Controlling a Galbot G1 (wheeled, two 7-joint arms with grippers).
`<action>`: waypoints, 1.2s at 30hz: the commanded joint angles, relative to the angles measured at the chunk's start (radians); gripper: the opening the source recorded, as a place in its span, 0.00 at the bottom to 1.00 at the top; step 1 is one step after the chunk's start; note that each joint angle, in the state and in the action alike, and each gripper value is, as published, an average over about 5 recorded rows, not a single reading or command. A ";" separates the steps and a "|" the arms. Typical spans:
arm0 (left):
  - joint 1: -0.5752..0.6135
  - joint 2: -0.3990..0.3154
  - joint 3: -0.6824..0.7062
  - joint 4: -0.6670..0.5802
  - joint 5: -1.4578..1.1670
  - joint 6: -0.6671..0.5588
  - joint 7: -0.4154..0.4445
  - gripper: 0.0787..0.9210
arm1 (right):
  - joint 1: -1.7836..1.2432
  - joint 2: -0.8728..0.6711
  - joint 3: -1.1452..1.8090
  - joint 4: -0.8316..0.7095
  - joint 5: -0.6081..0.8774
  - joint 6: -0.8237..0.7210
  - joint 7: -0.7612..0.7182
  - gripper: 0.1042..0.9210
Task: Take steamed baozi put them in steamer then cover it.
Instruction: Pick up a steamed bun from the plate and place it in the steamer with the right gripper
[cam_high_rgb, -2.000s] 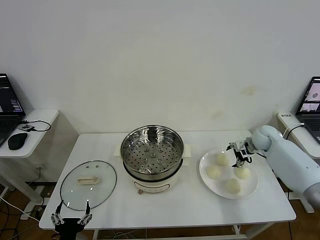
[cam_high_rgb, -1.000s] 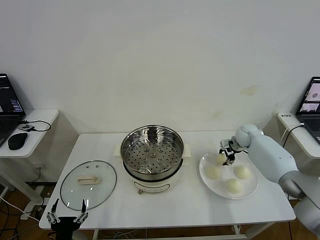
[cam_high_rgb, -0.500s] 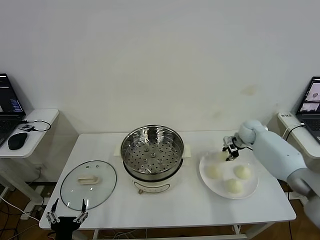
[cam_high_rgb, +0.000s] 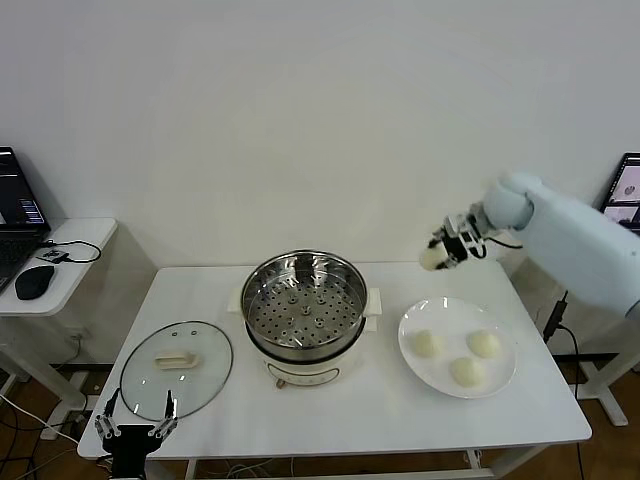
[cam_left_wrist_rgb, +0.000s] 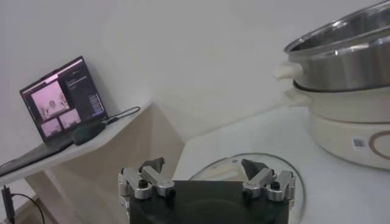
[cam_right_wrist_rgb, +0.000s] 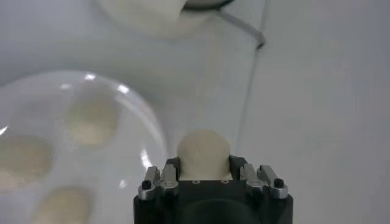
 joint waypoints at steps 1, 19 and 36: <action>-0.001 0.003 -0.005 0.003 -0.020 -0.001 0.000 0.88 | 0.185 0.105 -0.151 0.062 0.144 -0.008 0.015 0.51; -0.028 -0.008 -0.033 0.022 -0.034 0.000 -0.001 0.88 | 0.032 0.425 -0.231 -0.114 -0.059 0.258 0.101 0.50; -0.031 0.000 -0.051 0.033 -0.036 -0.007 -0.002 0.88 | -0.085 0.543 -0.192 -0.331 -0.350 0.534 0.177 0.52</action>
